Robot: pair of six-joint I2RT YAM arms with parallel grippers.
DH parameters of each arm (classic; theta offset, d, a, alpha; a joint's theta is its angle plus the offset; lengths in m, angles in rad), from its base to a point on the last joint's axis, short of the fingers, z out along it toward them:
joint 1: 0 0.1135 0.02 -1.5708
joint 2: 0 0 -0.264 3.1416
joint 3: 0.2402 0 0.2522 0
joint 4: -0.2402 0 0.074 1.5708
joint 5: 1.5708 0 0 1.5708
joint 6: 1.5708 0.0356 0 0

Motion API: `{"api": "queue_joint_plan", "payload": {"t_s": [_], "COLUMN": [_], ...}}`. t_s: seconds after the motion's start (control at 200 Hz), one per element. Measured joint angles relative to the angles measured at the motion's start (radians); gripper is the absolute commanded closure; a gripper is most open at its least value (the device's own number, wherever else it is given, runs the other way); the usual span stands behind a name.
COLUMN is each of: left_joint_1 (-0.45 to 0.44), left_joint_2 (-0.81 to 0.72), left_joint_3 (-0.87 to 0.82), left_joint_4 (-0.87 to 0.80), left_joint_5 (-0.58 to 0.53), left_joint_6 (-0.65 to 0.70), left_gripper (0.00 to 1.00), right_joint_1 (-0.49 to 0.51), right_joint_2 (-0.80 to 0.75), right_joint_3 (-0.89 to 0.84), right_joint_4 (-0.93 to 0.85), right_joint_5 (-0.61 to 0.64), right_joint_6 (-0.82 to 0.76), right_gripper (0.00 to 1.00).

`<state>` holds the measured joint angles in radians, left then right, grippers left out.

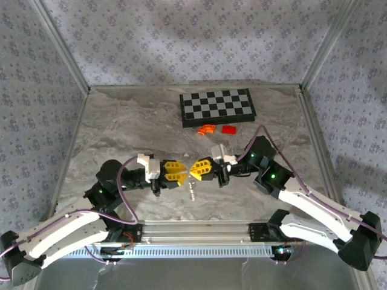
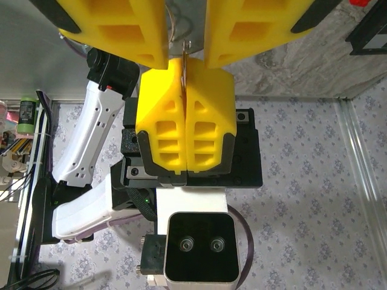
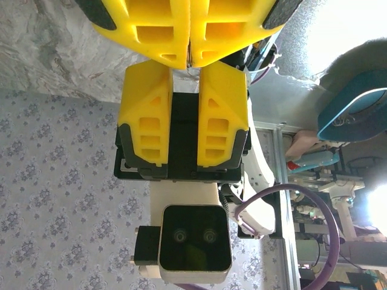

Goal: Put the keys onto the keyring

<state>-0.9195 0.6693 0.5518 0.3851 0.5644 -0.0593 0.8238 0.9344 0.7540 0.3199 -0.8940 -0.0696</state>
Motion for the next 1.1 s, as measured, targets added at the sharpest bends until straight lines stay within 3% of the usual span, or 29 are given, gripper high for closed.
{"api": "queue_joint_plan", "payload": {"t_s": [0.675,0.815,1.1], "left_joint_1": [-0.023,-0.025,-0.025], "left_joint_2": [0.036,0.039,0.039], "left_joint_3": [0.016,0.023,0.027], "left_joint_4": [-0.008,-0.016,-0.022], "left_joint_5": [0.000,0.000,0.001], "left_joint_6": [0.022,0.030,0.040], "left_gripper": [0.90,1.00,1.00], "right_joint_1": [0.003,0.003,0.003], "right_joint_2": [-0.016,-0.016,-0.016], "right_joint_3": [-0.011,-0.011,-0.015], "right_joint_4": [0.029,0.035,0.043], "right_joint_5": [0.000,0.000,0.000], "right_joint_6": [0.001,0.001,0.001], "right_gripper": [1.00,1.00,1.00]}}
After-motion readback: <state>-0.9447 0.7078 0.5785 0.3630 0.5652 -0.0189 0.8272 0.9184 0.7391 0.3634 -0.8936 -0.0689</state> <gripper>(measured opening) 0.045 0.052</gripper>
